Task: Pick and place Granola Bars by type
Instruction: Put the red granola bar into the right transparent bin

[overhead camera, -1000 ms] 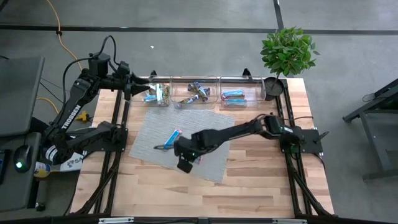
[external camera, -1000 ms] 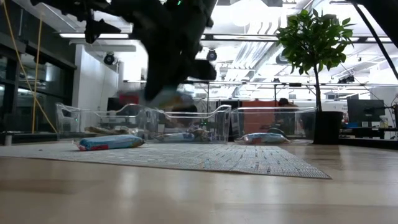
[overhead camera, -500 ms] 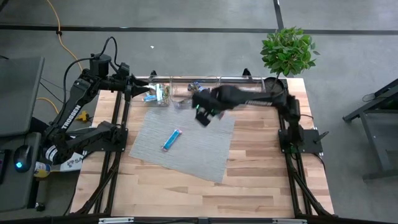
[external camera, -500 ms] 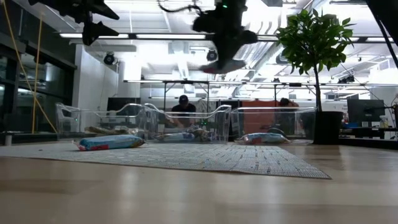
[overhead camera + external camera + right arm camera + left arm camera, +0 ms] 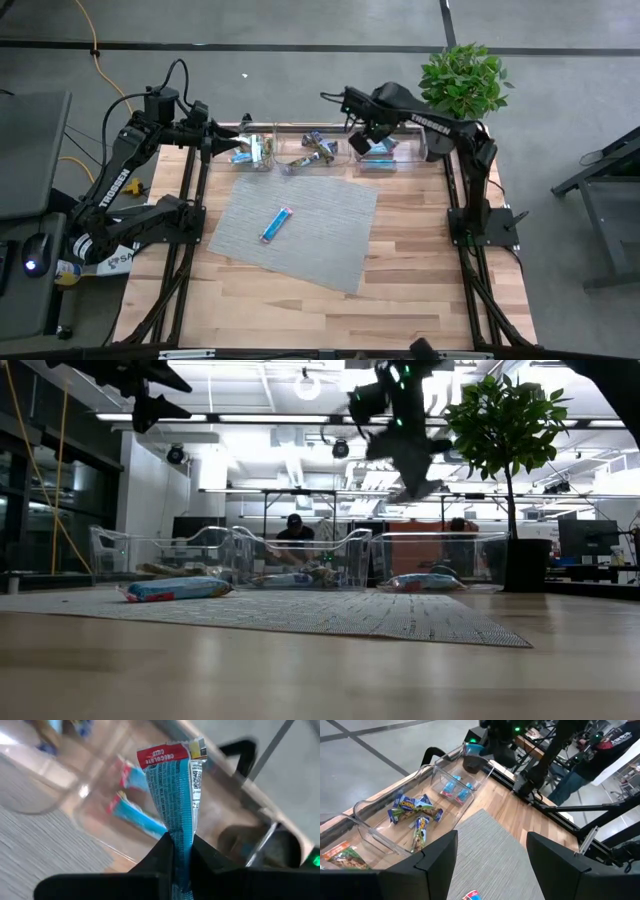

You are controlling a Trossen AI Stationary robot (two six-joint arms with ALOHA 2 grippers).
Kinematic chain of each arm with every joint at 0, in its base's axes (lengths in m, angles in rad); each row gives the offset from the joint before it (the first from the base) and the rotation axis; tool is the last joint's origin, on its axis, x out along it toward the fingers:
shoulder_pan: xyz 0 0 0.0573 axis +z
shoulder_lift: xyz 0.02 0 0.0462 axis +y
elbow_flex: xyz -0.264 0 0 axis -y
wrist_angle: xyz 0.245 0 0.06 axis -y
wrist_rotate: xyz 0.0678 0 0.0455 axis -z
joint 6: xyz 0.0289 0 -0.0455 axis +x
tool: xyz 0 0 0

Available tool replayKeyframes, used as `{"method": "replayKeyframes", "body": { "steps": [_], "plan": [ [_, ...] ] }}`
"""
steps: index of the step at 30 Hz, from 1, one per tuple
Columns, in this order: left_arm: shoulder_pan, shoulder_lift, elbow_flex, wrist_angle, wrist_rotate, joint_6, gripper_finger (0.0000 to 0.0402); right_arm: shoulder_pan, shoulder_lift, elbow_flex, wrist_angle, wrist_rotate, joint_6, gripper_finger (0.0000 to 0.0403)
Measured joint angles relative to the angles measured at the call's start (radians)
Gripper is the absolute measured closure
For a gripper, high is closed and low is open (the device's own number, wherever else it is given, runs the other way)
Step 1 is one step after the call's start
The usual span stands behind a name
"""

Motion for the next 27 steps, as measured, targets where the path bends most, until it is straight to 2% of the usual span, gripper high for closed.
{"method": "replayKeyframes", "body": {
  "steps": [4, 9, 15, 22, 27],
  "plan": [
    [0.0, 0.0, 0.0, 0.0, -0.008, 0.004, 0.0168, -0.063, 0.0, -0.103, 0.01, -0.083, -0.02, 0.0375],
    [0.0, 0.0, 0.0, 0.0, -0.008, 0.02, 0.0168, -0.093, 0.001, -0.25, 0.018, -0.094, -0.046, 0.0372],
    [0.0, 0.0, 0.0, 0.0, -0.013, 0.023, 0.0168, -0.103, 0.001, -0.308, 0.085, -0.092, -0.085, 0.0363],
    [0.0, 0.0, 0.0, 0.001, -0.015, 0.023, 0.0168, -0.102, 0.001, -0.307, 0.16, -0.098, -0.153, 0.0292],
    [0.0, 0.0, 0.0, 0.001, -0.015, 0.025, 0.0168, -0.102, -0.001, -0.307, 0.163, -0.052, -0.166, 0.0228]
  ]
}}
